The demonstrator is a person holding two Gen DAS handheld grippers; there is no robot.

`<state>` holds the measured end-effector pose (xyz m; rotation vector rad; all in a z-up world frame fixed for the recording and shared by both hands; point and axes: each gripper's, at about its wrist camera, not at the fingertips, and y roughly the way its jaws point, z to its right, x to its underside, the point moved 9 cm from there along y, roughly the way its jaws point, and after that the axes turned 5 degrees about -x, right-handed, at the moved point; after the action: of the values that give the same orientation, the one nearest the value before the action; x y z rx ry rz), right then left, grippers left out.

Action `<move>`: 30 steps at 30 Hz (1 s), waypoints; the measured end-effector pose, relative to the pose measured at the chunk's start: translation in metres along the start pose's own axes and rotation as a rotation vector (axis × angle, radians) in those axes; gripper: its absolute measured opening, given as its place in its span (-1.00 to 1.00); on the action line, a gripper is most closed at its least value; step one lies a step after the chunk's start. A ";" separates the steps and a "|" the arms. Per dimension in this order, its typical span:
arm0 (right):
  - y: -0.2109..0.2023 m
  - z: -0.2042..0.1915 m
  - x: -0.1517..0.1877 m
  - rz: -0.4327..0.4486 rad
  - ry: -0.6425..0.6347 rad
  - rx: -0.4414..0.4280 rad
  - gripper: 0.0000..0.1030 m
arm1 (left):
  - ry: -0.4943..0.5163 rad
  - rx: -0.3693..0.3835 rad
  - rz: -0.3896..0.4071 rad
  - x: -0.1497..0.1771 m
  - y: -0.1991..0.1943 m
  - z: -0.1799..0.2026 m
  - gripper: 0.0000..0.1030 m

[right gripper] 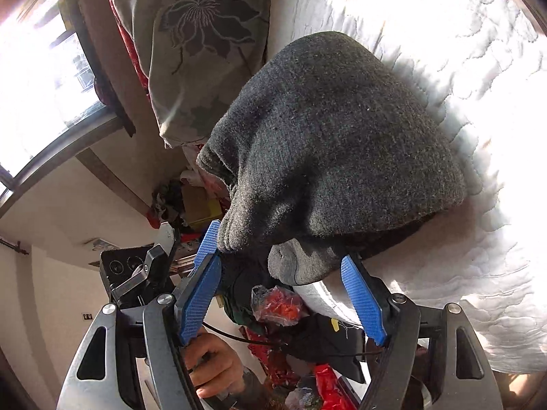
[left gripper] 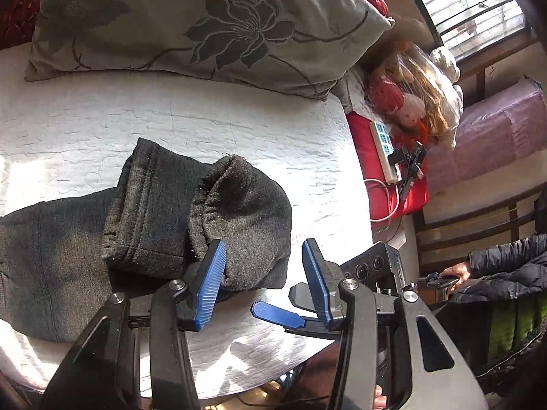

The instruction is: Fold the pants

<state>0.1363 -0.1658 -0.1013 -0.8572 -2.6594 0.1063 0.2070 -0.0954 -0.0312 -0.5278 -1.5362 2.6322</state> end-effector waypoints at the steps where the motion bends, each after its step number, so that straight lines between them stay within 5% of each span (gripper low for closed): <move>1: 0.000 0.000 0.000 0.006 0.004 -0.006 0.47 | 0.021 -0.032 -0.015 -0.002 0.003 0.000 -0.13; 4: -0.003 0.005 0.000 0.020 0.017 -0.013 0.47 | 0.064 -0.128 -0.092 0.000 0.012 -0.005 -0.14; 9: -0.010 0.011 -0.001 0.027 0.023 -0.003 0.49 | 0.123 -0.159 -0.047 0.009 -0.005 -0.011 -0.13; 16: -0.005 0.013 -0.003 0.063 0.055 -0.038 0.50 | 0.079 -0.156 -0.156 -0.002 0.035 -0.009 -0.16; 19: 0.004 0.015 0.000 0.084 0.073 -0.044 0.50 | 0.100 -0.182 -0.146 -0.017 0.034 -0.010 -0.61; 24: 0.028 0.018 -0.003 0.141 0.073 -0.024 0.49 | 0.175 -0.245 -0.162 -0.023 0.030 -0.014 -0.69; 30: 0.060 0.017 -0.015 0.221 0.076 -0.008 -0.04 | 0.194 -0.264 -0.176 -0.025 0.034 -0.015 -0.69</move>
<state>0.1754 -0.1255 -0.1319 -1.1324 -2.4889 0.1149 0.2392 -0.1053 -0.0608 -0.6112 -1.7846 2.1938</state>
